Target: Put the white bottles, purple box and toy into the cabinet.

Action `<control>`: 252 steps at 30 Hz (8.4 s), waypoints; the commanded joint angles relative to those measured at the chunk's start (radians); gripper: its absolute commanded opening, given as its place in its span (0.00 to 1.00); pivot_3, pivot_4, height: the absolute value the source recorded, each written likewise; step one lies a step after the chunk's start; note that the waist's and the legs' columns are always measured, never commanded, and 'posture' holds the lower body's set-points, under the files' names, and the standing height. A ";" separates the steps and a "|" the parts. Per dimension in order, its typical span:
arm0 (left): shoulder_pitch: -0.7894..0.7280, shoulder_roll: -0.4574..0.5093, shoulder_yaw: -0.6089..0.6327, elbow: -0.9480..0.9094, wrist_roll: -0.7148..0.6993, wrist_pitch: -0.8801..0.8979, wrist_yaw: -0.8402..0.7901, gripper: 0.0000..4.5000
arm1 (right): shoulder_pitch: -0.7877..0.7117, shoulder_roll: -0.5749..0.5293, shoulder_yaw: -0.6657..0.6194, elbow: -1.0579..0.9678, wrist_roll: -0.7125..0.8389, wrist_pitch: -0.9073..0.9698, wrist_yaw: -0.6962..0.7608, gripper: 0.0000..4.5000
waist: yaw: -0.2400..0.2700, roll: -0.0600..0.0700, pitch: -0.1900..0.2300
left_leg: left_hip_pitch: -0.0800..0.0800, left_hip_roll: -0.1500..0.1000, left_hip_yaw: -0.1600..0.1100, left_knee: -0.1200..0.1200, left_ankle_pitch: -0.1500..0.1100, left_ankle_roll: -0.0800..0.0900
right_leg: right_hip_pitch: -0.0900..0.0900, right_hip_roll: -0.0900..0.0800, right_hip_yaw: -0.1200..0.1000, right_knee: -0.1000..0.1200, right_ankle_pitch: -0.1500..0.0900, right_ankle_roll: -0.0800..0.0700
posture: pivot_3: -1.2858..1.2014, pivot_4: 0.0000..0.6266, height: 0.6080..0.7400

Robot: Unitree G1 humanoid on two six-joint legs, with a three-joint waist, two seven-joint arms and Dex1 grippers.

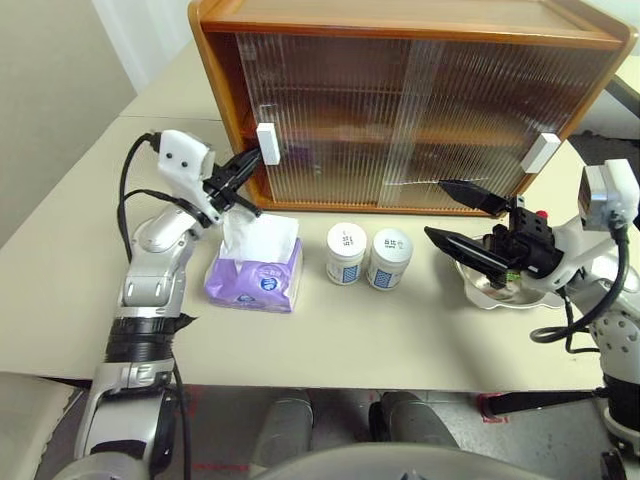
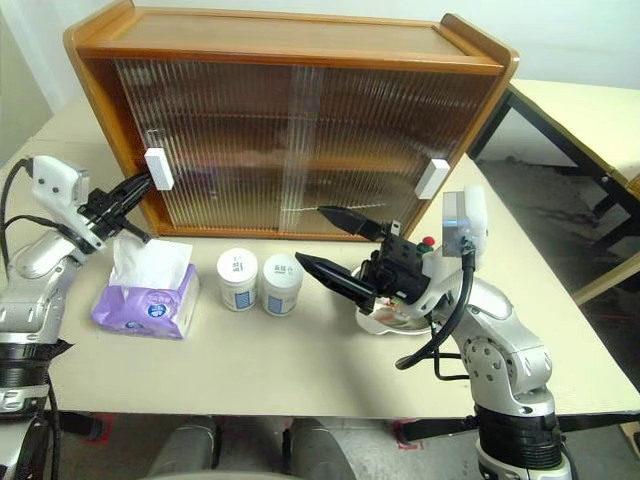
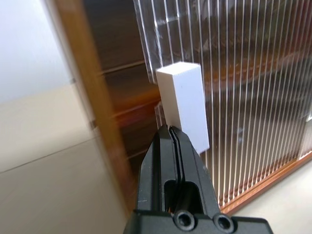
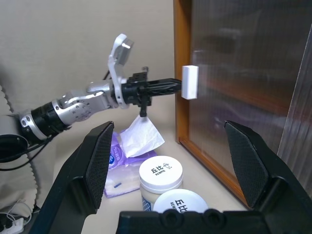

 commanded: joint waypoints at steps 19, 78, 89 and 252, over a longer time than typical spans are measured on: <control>-0.125 -0.120 -0.147 0.078 0.042 -0.008 -0.048 0.02 | 0.085 -0.016 -0.050 -0.041 0.005 -0.027 -0.015 1.00 | -0.022 0.000 0.000 | 0.000 0.000 0.000 0.002 0.000 0.001 | 0.001 0.000 0.001 0.000 -0.001 0.007 | 0.46 0.08 1.00; 0.352 0.577 0.200 -0.392 -0.376 1.116 -0.262 0.99 | 0.049 -0.067 0.024 0.108 -0.079 -0.135 0.266 1.00 | -0.033 0.005 -0.003 | -0.014 0.007 0.001 -0.004 0.002 -0.005 | -0.025 0.003 0.015 0.002 0.008 -0.012 | 0.49 0.10 1.00; 0.304 0.483 0.100 -0.235 -0.388 1.124 -0.258 0.70 | 0.059 -0.108 0.079 0.124 -0.152 -0.208 0.385 1.00 | -0.031 0.006 -0.003 | -0.013 0.011 0.004 -0.003 0.003 -0.005 | -0.027 0.003 0.015 0.002 0.011 -0.017 | 0.48 0.11 1.00; -0.429 -0.169 -0.128 0.125 0.136 0.504 0.354 0.01 | 0.054 0.127 0.009 -0.009 0.081 -0.115 -0.009 1.00 | -0.046 -0.006 0.004 | 0.002 0.010 0.023 0.015 -0.005 0.011 | -0.002 0.014 0.031 -0.003 0.008 0.008 | 0.46 0.09 1.00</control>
